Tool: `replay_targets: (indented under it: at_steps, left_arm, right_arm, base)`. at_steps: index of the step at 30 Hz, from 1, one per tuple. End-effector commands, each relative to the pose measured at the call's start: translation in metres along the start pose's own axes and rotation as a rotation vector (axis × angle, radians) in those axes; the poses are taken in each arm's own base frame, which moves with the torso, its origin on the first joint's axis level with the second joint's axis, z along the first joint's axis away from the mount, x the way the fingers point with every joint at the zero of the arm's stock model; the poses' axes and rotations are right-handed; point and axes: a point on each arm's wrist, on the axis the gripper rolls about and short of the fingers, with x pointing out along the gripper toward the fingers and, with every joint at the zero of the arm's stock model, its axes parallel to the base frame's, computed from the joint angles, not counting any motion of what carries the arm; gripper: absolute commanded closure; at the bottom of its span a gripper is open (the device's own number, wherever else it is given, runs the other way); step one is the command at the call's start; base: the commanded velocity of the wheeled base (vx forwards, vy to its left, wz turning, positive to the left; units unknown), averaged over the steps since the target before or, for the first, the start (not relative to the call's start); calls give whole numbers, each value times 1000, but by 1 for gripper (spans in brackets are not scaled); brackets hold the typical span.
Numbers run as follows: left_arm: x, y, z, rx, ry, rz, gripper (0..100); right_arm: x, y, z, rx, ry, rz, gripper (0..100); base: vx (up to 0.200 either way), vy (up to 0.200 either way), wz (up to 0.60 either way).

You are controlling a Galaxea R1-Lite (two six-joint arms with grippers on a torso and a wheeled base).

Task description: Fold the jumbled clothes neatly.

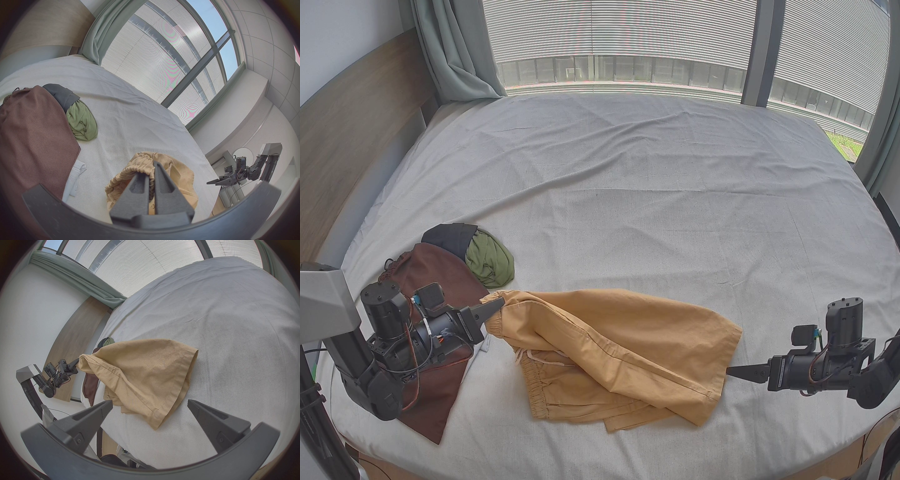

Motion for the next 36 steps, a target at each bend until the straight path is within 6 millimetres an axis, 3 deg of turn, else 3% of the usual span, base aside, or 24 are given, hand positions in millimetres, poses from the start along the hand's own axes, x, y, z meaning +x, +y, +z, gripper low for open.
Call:
replay_targets:
  at_steps: [1, 20, 29, 36]
  left_arm:
    - [0, 0, -1, -1, 3, 0, 100]
    - [0, 1, 0, -1, 1, 3, 100]
    - [0, 1, 0, -1, 1, 3, 100]
    - [0, 1, 0, -1, 1, 3, 100]
  right_arm:
    - [12, -7, -13, 29, 65, -13, 0]
    - [29, -3, -19, 85, 77, 20, 0]
    - [52, -5, -29, 139, 67, 56, 0]
    - [58, -11, -38, 138, 50, 56, 0]
  base:
    - [0, 0, 0]
    - [0, 0, 0]
    - [0, 0, 0]
    - [0, 0, 0]
